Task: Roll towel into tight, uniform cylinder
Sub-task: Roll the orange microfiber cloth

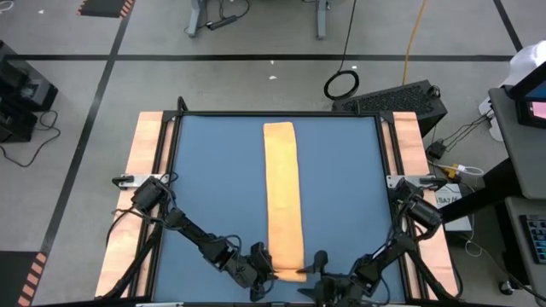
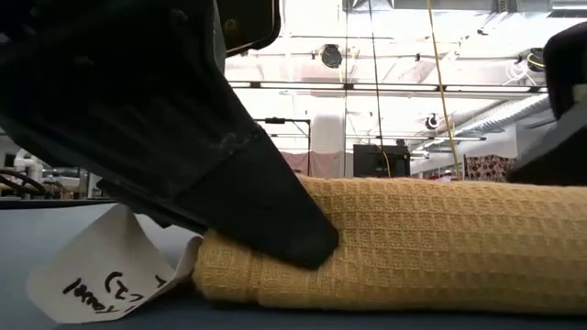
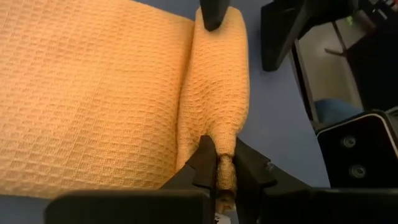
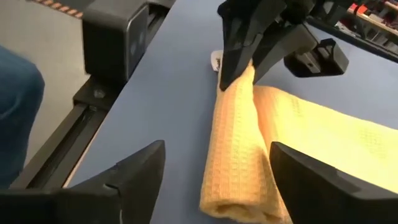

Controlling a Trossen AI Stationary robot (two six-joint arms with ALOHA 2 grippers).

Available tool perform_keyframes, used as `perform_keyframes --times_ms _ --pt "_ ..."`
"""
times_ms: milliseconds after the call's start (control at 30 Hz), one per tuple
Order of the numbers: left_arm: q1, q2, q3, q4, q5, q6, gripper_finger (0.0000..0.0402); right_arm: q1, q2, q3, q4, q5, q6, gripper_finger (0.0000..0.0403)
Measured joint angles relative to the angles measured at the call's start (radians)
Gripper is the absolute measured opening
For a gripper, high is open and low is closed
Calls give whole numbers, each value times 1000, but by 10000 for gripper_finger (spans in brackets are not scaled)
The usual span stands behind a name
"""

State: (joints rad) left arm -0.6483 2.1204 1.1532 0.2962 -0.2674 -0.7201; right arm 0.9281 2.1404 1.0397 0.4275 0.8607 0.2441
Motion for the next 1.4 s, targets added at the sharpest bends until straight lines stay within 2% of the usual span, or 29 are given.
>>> perform_keyframes --times_ms 267,533,700,867,1133,1233,1300,1400 --pt "0 -3 -63 102 6 -27 31 -44 3 0 9 -33 108 243" --pt "0 -3 -78 89 4 -27 37 -102 3 1 -38 -144 316 168" --pt "-14 -3 -79 80 -53 -25 72 -107 1 2 -48 -152 402 120" --pt "-35 -2 -79 95 -59 16 138 -107 1 2 -49 -154 489 80" --pt "-84 -61 -86 -63 -253 93 242 -118 -2 3 -56 -221 584 37" --pt "-120 -91 -86 -44 -374 203 262 -118 -2 3 -55 -224 609 33" --pt "-147 -102 -78 26 -460 295 268 -118 -2 3 -57 -224 616 34" --pt "-181 -96 -78 124 -485 460 270 -118 -2 3 -58 -225 615 35"
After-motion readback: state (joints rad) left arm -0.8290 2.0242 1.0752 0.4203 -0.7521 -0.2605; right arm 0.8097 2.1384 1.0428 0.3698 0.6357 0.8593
